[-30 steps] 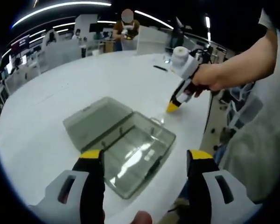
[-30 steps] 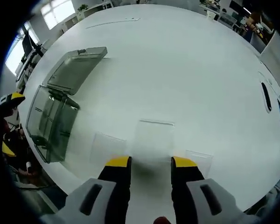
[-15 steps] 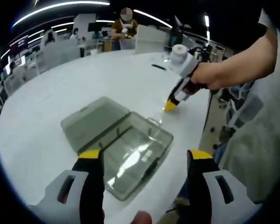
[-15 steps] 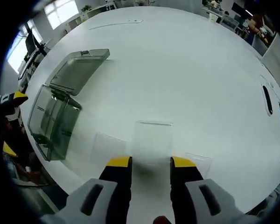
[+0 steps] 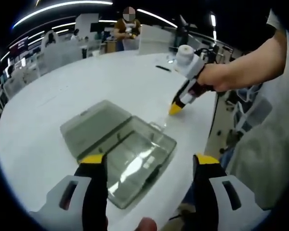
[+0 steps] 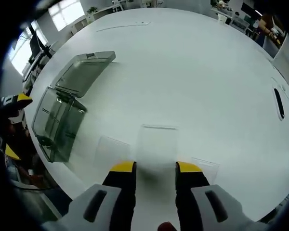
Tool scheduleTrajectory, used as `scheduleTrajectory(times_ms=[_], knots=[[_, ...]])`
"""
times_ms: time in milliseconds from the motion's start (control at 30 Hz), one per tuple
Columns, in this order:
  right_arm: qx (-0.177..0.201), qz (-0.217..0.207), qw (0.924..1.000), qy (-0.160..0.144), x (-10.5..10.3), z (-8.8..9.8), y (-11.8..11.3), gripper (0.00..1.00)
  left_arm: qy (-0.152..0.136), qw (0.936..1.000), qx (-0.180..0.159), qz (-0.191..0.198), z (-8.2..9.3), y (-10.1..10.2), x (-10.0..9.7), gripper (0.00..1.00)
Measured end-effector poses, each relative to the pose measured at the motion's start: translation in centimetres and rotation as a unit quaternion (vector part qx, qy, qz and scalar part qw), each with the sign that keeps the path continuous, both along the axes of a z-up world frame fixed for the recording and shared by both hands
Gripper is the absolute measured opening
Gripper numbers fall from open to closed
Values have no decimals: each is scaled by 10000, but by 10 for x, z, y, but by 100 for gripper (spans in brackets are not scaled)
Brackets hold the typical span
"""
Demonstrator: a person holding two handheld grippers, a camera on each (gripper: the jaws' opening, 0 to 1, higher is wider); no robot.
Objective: Insert the divider into the dual guide fixture by aligning both edges with the guide slots and pushing it downward to the bottom, including one-sided entry, uneven engagement, binding, and posture correction.
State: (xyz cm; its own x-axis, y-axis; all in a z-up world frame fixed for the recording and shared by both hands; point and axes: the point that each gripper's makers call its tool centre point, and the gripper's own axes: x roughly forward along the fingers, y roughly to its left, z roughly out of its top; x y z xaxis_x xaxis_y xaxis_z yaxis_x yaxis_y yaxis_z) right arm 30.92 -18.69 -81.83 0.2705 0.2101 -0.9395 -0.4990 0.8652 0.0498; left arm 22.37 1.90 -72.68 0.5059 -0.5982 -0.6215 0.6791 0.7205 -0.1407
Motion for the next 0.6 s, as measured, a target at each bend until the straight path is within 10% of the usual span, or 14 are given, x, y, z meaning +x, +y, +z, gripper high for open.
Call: scheduleTrajectory(times_ms=[600], knots=[[280, 20, 9995, -137, 0, 11, -1, 27, 77, 10000, -25, 54, -1, -3, 0, 70]])
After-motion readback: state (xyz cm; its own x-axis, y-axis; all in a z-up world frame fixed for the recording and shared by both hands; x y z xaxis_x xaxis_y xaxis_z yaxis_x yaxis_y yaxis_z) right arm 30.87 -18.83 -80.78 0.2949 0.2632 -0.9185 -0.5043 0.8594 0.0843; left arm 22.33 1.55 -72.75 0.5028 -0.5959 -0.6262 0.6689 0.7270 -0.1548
